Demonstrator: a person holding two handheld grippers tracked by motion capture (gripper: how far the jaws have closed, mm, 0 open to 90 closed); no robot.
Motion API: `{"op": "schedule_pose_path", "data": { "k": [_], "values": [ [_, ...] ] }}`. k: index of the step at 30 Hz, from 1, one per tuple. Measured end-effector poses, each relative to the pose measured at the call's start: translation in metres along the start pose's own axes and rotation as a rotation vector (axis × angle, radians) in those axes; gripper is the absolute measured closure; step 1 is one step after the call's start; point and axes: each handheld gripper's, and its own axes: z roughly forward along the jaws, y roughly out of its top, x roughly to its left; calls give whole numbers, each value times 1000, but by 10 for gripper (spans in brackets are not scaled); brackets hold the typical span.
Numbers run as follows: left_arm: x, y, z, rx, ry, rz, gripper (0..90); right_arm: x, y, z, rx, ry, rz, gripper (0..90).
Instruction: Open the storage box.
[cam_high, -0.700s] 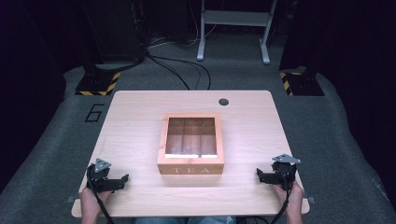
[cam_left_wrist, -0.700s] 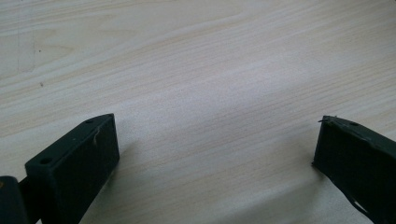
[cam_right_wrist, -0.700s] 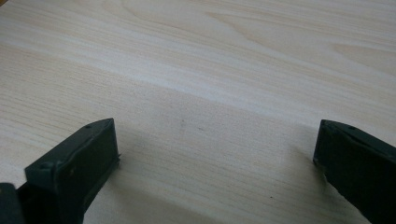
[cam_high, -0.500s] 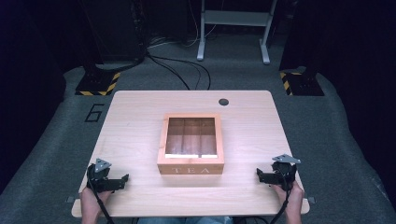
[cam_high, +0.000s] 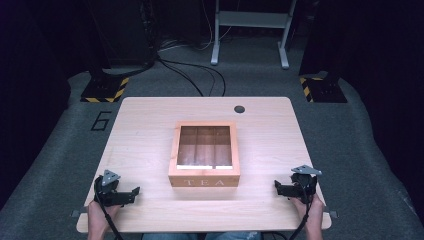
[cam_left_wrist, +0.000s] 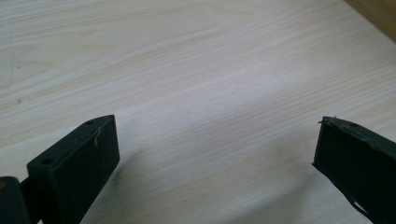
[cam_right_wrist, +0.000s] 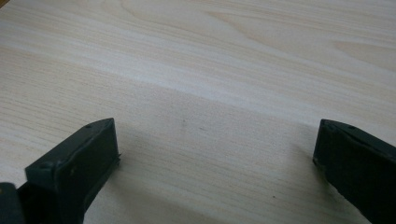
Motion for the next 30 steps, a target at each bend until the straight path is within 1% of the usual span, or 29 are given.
{"op": "schedule_pose_path", "data": {
  "k": [2,3,4,5,6,8,9,11,12,15,17,19,20,21,23,24,25,26,27,30],
  "values": [
    [-5,3,-2,-3,-21,9,0,0,0,0,-3,-2,4,0],
    [-10,6,-3,-27,-51,1,0,1,0,0,-8,2,9,0],
    [-10,6,-3,-27,-51,1,0,1,0,0,-7,3,8,0],
    [-14,9,-4,-52,-75,-2,0,1,0,0,-7,4,8,0],
    [-14,9,-4,-52,-75,-2,0,1,0,0,-7,4,8,0],
    [-19,12,-4,-67,-95,-6,1,1,0,0,-7,4,9,0],
    [-21,14,-3,-70,-115,-8,0,1,0,0,-7,5,8,0],
    [-26,16,-2,-79,-136,-5,0,1,0,0,-6,5,8,0],
    [-32,19,0,-90,-157,4,0,1,0,1,-7,5,5,0],
    [-39,23,3,-111,-171,5,0,1,1,0,-6,4,4,0],
    [-42,25,4,-113,-178,3,0,1,0,0,-6,4,5,0],
    [-46,27,6,-116,-197,6,0,1,0,0,-7,2,6,0],
    [-48,28,7,-128,-206,6,0,1,0,0,-7,2,6,0],
    [-52,31,8,-137,-233,4,0,1,0,0,-6,3,7,0],
    [-56,35,9,-147,-255,14,0,1,0,1,-7,3,6,0],
    [-56,35,9,-147,-255,14,0,1,0,1,-7,3,6,0],
    [-58,37,10,-141,-265,28,0,1,0,0,-6,3,7,0],
    [-63,42,12,-148,-283,45,0,1,0,0,-5,3,6,0],
    [-63,42,12,-148,-283,45,0,1,0,0,-6,3,7,0],
    [-71,48,14,-154,-307,60,0,1,0,0,-6,3,7,0]
  ]
}}
